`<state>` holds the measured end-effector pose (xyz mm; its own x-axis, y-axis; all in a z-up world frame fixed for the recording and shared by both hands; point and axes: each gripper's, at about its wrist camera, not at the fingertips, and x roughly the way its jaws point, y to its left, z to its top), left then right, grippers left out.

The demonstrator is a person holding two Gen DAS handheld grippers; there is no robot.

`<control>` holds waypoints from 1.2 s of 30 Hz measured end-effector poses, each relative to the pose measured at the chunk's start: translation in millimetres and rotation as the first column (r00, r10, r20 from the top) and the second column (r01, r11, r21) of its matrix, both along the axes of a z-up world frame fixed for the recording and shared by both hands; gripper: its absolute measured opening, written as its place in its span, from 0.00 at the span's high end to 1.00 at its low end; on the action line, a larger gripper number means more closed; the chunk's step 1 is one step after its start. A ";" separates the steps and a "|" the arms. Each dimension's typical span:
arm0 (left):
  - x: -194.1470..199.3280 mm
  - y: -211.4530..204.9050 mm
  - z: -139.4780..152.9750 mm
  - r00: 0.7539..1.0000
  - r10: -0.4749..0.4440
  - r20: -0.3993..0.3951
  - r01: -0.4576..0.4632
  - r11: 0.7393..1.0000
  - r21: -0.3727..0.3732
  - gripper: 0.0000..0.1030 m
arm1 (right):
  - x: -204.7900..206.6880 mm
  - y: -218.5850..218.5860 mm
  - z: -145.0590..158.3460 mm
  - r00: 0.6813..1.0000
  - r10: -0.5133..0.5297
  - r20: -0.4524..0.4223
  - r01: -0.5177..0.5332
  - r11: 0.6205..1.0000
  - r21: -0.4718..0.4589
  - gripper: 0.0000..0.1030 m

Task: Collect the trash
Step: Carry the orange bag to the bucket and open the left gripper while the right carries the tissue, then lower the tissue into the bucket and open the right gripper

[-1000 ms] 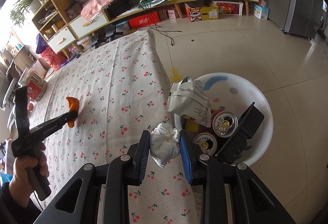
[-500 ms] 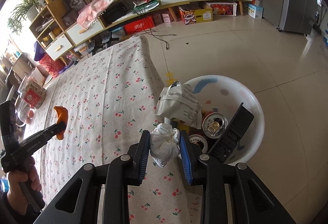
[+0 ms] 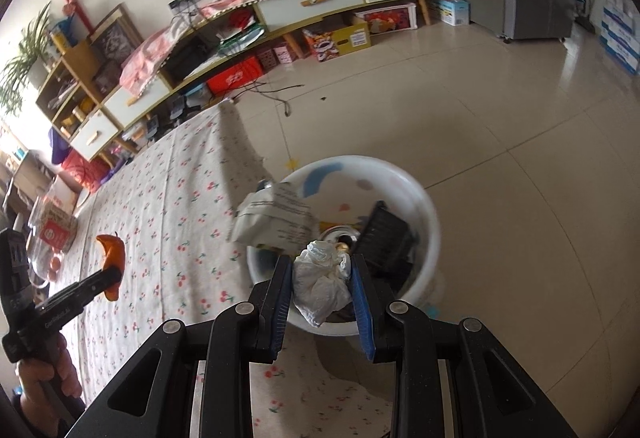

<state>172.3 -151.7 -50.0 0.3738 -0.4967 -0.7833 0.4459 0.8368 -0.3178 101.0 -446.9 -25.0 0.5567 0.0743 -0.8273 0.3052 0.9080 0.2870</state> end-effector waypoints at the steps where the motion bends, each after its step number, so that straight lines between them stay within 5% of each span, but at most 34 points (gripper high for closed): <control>1: -0.7 -8.4 0.0 1.000 -0.016 0.001 0.016 1.000 -0.002 0.85 | -2.8 -4.8 -0.1 1.000 -0.008 0.001 0.008 1.000 0.004 0.71; 11: -8.1 -115.6 -6.0 0.981 -0.194 -0.015 0.195 0.980 0.030 0.85 | -21.5 -46.1 -3.2 0.997 -0.072 0.006 0.071 0.997 0.043 0.71; 19: 0.2 -150.0 -19.8 0.977 -0.208 -0.047 0.210 0.977 0.037 0.79 | -28.1 -60.6 -7.1 0.995 -0.101 0.001 0.100 0.993 0.066 0.71; 23: 0.9 -140.2 -17.1 0.984 -0.176 -0.023 0.177 0.983 0.044 0.48 | -27.5 -61.9 -8.1 0.995 -0.099 -0.002 0.099 0.993 0.069 0.71; 28: -6.9 -119.0 -9.0 0.987 -0.161 0.008 0.161 0.985 0.060 0.44 | -19.4 -55.4 -8.0 0.997 -0.080 -0.008 0.081 0.994 0.068 0.71; 36: -22.3 -49.9 1.8 0.995 -0.068 0.078 0.060 0.993 0.104 0.25 | 16.4 -24.1 -15.2 0.999 -0.007 -0.042 0.009 0.999 0.045 0.71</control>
<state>150.0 -201.6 -48.2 0.4080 -0.4414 -0.7992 0.5203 0.8317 -0.1938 117.4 -471.0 -40.2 0.5221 0.1079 -0.8460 0.3253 0.8918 0.3145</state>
